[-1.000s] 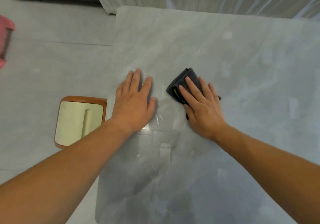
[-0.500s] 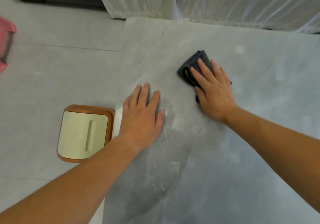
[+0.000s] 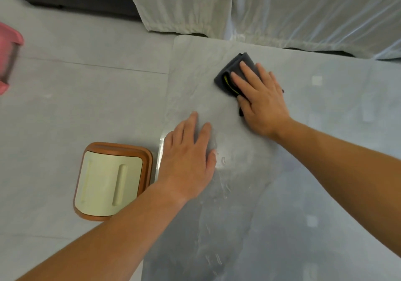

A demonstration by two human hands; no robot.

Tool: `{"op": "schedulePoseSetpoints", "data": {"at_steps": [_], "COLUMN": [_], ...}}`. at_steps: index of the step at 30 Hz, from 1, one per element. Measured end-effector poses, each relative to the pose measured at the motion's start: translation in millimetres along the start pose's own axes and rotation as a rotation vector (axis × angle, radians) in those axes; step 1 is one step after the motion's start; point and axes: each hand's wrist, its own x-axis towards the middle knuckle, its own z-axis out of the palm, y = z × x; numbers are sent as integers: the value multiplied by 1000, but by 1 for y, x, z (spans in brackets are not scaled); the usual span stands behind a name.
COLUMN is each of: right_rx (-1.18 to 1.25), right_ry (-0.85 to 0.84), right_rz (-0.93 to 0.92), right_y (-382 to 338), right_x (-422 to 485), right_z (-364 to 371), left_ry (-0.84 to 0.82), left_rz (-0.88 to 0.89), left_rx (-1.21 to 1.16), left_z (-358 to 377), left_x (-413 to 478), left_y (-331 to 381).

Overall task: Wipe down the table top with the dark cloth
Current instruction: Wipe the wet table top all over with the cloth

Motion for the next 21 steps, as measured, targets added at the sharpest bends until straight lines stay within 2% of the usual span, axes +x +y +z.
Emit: {"op": "schedulePoseSetpoints", "data": {"at_steps": [4, 6, 9, 12, 14, 16, 18, 21], "right_rx": [69, 85, 58, 3, -6, 43, 74, 52], "right_ry": [91, 111, 39, -24, 38, 76, 108, 117], "right_rz": [306, 378, 144, -79, -19, 185, 296, 167], "right_y": [-4, -23, -38, -17, 2, 9, 2, -18], "right_x": [50, 58, 32, 16, 33, 50, 52, 12], "right_z": [-5, -1, 7, 3, -3, -9, -9, 6], "left_ry": [29, 45, 42, 34, 28, 26, 26, 37], "left_rz": [-1, 1, -16, -20, -15, -10, -3, -13], "left_rx": [15, 8, -19, -23, -14, -15, -34, -127], "left_z": [2, 4, 4, 2, 3, 4, 4, 2], "left_x": [12, 12, 10, 10, 11, 11, 10, 9], "left_y": [-14, -16, -15, -15, -16, -18, -18, -18]}}
